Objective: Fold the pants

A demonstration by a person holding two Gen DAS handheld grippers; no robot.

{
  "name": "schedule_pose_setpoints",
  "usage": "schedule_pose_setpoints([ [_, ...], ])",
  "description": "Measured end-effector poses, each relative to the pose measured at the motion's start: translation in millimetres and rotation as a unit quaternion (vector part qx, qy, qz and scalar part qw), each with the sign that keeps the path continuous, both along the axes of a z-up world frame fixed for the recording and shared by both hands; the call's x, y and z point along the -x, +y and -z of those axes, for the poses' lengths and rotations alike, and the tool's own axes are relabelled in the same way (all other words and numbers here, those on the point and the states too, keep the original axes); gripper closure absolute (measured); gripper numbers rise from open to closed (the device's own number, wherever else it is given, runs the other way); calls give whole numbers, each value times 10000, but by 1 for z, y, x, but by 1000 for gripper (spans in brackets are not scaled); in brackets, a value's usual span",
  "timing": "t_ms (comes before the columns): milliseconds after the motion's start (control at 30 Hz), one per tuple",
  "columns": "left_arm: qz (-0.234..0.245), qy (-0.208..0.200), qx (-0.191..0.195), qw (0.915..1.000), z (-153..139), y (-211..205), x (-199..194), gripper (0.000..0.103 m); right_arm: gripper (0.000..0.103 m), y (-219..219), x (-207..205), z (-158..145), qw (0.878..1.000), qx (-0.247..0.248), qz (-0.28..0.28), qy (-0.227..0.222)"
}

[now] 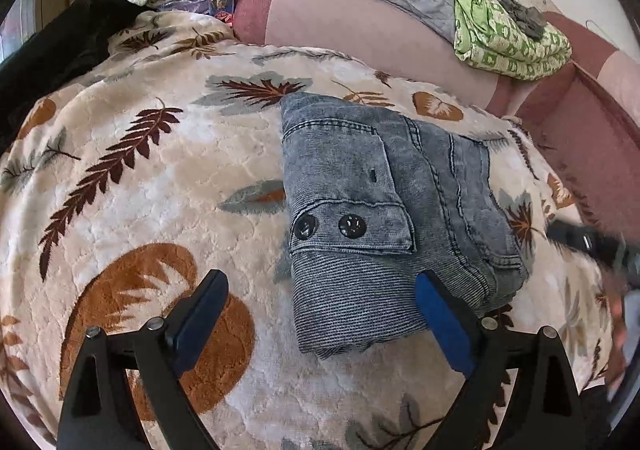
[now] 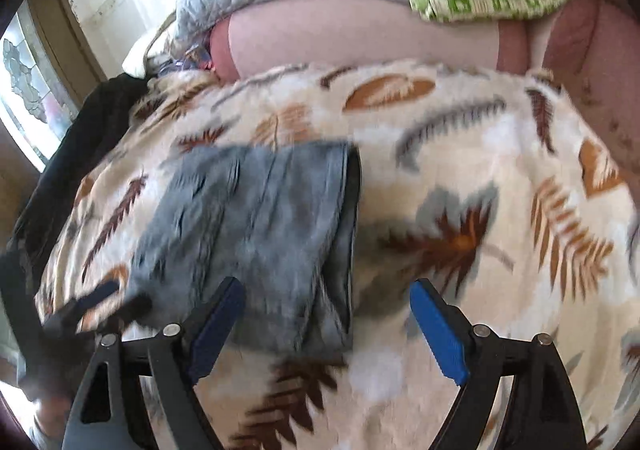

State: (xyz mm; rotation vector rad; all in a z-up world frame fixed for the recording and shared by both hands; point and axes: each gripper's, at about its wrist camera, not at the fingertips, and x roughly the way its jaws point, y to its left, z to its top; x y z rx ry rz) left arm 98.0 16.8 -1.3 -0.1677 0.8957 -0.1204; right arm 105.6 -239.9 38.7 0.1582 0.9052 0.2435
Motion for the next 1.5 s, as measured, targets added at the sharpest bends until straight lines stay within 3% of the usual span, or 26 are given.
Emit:
schedule_pose_setpoints([
  [100, -62, -31, 50, 10000, -2, 4, 1, 8, 15, 16, -40, -10, 9999, 6, 74, -101],
  [233, -136, 33, 106, 9998, 2, 10, -2, 8, 15, 37, -87, 1, 9995, 243, 220, -46],
  [300, -138, 33, 129, 9998, 2, 11, -4, 8, 12, 43, -109, 23, 9979, 477, 348, 253],
  [333, -145, 34, 139, 9998, 3, 11, -5, 8, 7, 44, -122, 45, 9952, 592, 377, 675],
  [400, -137, 38, 147, 9998, 3, 10, -6, 8, 6, 39, -128, 67, 9932, 227, 389, 1075],
  [433, -132, 25, 144, 9998, 3, 10, -6, 8, 6, 33, -121, 62, 9943, 27, 469, 959],
  [567, -125, -26, 183, 9998, 2, 10, -4, 8, 5, 18, -80, 35, 9976, -15, 474, 501],
  [667, -161, -252, 66, 9995, -3, 7, 5, 8, 5, -3, -17, 17, 9980, -436, 460, 68],
  [800, -67, -600, -348, 9976, -9, -6, 24, 8, 1, -19, 64, 22, 9975, -556, 344, -256],
  [933, -57, -445, -579, 9973, -13, -22, 41, 8, 1, -25, 108, 42, 9989, -282, 152, -355],
  [1167, -502, -199, -596, 9968, -16, -33, 81, 8, 1, -29, 128, 51, 9957, -419, 48, -822],
  [1500, -647, -314, -1094, 9914, -32, -48, 103, 8, 1, -20, 141, 51, 9948, -501, -394, -797],
])
